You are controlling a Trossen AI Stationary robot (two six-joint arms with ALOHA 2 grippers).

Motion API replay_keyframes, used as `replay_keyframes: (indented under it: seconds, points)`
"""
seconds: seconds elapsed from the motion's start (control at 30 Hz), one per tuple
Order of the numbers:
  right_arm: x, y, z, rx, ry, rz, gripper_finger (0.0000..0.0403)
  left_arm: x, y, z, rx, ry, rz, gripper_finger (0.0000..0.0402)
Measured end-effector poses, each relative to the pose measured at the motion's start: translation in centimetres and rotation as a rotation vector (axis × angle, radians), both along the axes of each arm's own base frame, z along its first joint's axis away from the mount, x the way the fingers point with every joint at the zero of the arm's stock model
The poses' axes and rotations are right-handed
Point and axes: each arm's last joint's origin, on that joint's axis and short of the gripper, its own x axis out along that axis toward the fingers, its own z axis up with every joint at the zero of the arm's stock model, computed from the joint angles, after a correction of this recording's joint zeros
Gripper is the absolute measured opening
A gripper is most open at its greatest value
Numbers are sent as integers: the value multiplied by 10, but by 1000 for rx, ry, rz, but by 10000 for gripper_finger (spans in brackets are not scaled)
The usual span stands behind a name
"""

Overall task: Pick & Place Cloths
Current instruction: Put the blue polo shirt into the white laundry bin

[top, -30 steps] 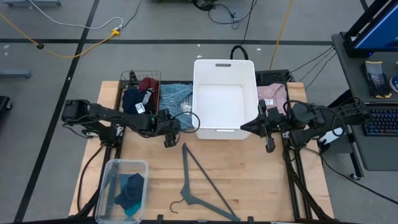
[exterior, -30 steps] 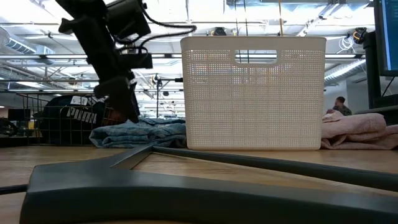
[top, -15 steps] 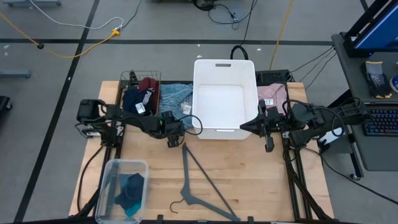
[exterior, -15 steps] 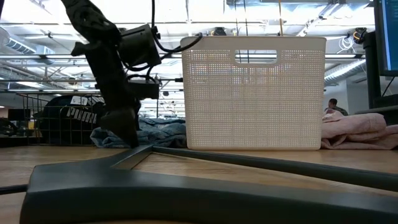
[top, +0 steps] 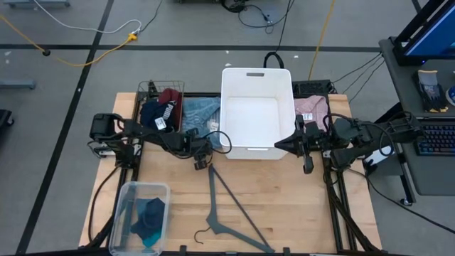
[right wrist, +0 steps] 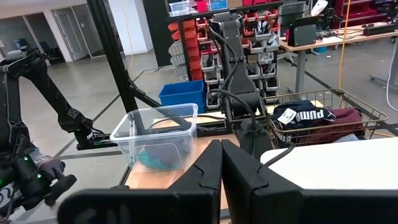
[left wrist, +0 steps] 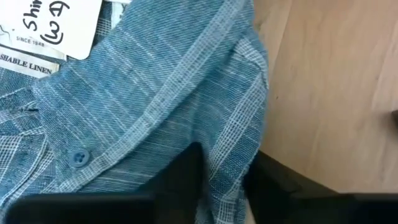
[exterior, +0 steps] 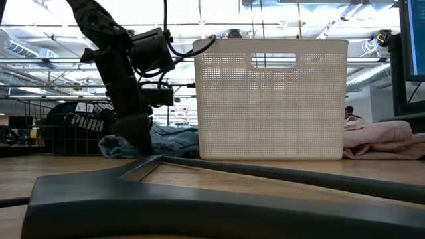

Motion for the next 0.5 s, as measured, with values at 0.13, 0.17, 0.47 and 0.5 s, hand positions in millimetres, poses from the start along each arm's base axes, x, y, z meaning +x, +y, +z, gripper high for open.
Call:
replay_keyframes:
  seconds: [0.13,0.17,0.47,0.5]
  points:
    - [0,0,0,0,0,0,0,-1,-6,-1,-15,-7,38,47]
    - [0,0,0,0,0,0,0,-1,-8,-1,-16,-10,46,31]
    - [0,0,0,-1,0,2,0,-5,-33,15,-183,-86,113,5]
    - [0,0,0,0,0,2,0,-7,-35,18,-195,-81,119,5]
